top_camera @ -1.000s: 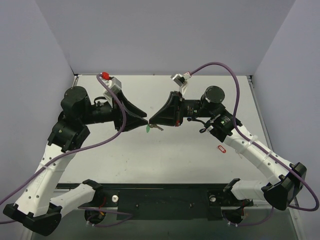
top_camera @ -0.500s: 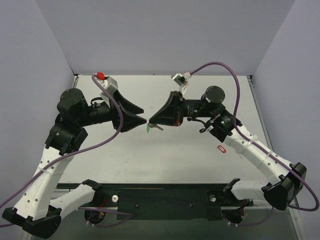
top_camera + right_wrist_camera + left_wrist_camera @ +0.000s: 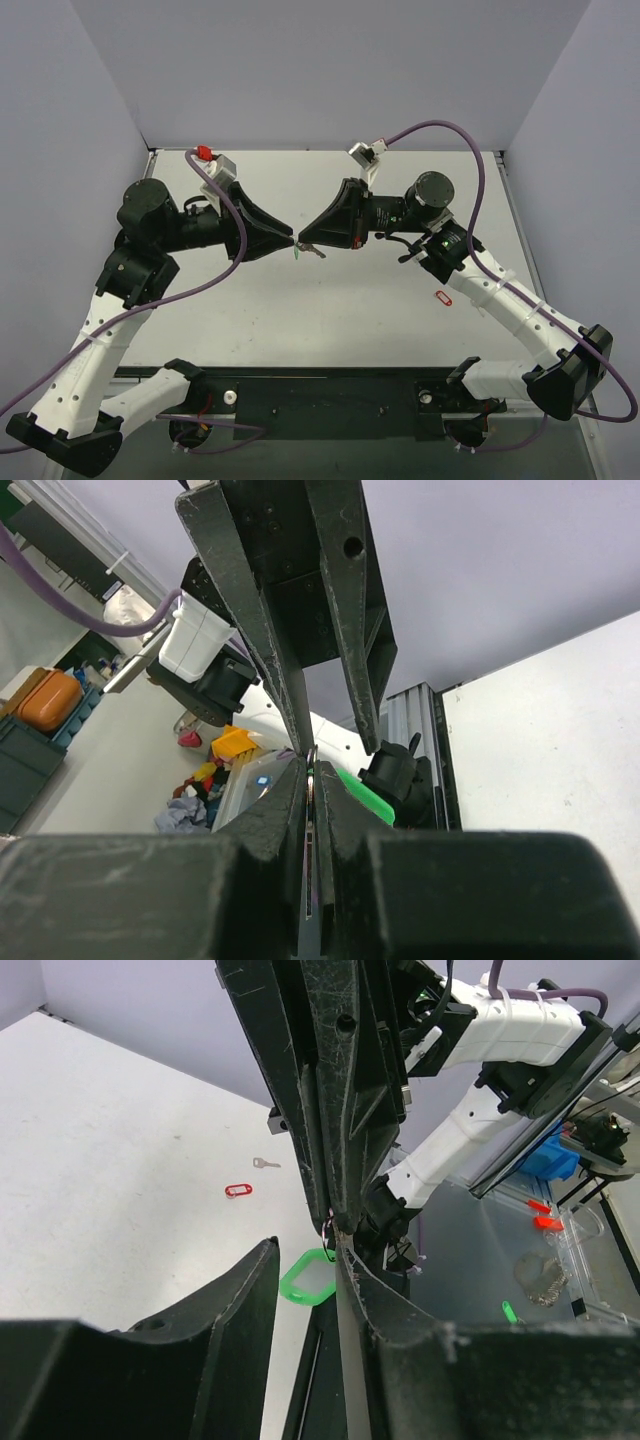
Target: Remove the keys from the keyring
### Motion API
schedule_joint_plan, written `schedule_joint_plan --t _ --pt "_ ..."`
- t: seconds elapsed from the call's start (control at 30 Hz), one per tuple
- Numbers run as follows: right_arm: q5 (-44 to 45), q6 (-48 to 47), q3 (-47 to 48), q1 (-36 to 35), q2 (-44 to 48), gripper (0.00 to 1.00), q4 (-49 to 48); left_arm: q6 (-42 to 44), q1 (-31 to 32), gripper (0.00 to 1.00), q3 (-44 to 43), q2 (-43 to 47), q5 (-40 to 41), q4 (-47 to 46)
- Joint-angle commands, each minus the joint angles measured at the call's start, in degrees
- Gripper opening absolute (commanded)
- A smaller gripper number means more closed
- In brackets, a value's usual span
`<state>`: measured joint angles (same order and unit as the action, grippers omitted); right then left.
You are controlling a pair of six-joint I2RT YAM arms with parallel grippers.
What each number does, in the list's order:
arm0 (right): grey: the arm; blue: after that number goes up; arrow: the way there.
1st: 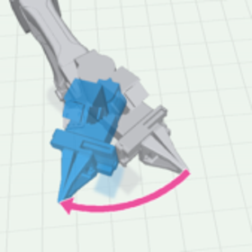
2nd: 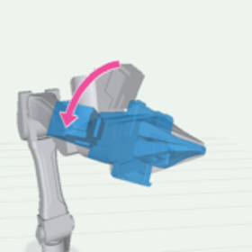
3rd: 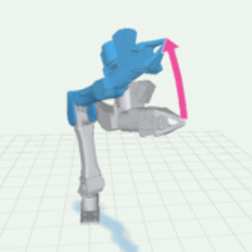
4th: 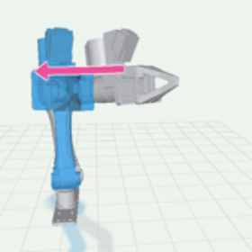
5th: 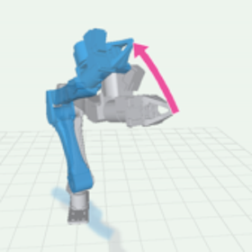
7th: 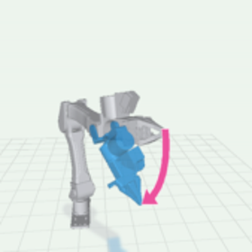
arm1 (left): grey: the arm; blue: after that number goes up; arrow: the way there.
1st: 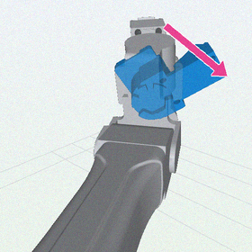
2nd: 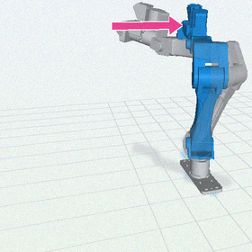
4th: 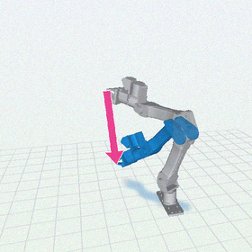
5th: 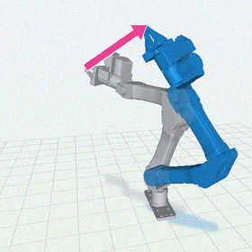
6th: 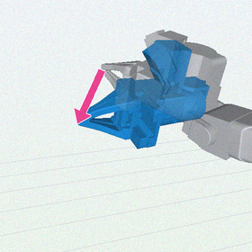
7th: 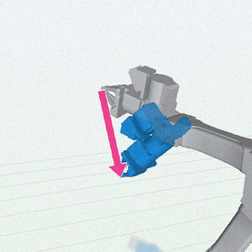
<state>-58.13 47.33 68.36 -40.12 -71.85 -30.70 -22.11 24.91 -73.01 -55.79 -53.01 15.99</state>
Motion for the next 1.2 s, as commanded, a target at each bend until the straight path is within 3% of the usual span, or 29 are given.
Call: schedule_joint_plan --t 0.0,0.37,0.67,0.73,0.83,0.87,0.97,1.17 --pt "-1.46 0.66 0.46 -0.05 -0.21 0.00 -6.39 -1.53 -0.38 0.37 0.06 0.42 -1.39 -4.91" --pt "-1.46 0.83 0.55 -0.13 -0.39 0.00 -6.48 -3.82 -0.38 0.36 0.68 0.33 -2.00 -7.99" --pt "-1.72 0.92 0.55 -0.14 -0.39 0.00 -6.57 -6.18 -0.30 0.27 1.73 0.07 -3.06 -10.88" --pt "-1.64 0.92 0.46 -0.14 -0.30 0.00 -6.57 -7.42 -0.21 0.22 2.17 0.16 -3.41 -12.56" --pt "-1.46 1.01 0.55 -0.22 -0.31 0.00 -6.66 -9.26 -0.21 0.02 3.31 0.33 -3.85 -15.10" --pt "-1.37 1.01 0.55 -0.31 -0.30 0.00 -6.83 -10.23 -0.21 0.00 3.84 0.42 -3.85 -15.11" --pt "-0.23 0.92 0.28 -0.22 -0.57 0.00 -6.92 -12.25 -0.21 0.00 6.48 1.30 -3.15 -20.02" --pt "1.79 1.18 0.90 -0.57 -1.97 0.01 -5.78 -12.78 -0.21 0.00 8.24 2.97 2.29 -19.94"
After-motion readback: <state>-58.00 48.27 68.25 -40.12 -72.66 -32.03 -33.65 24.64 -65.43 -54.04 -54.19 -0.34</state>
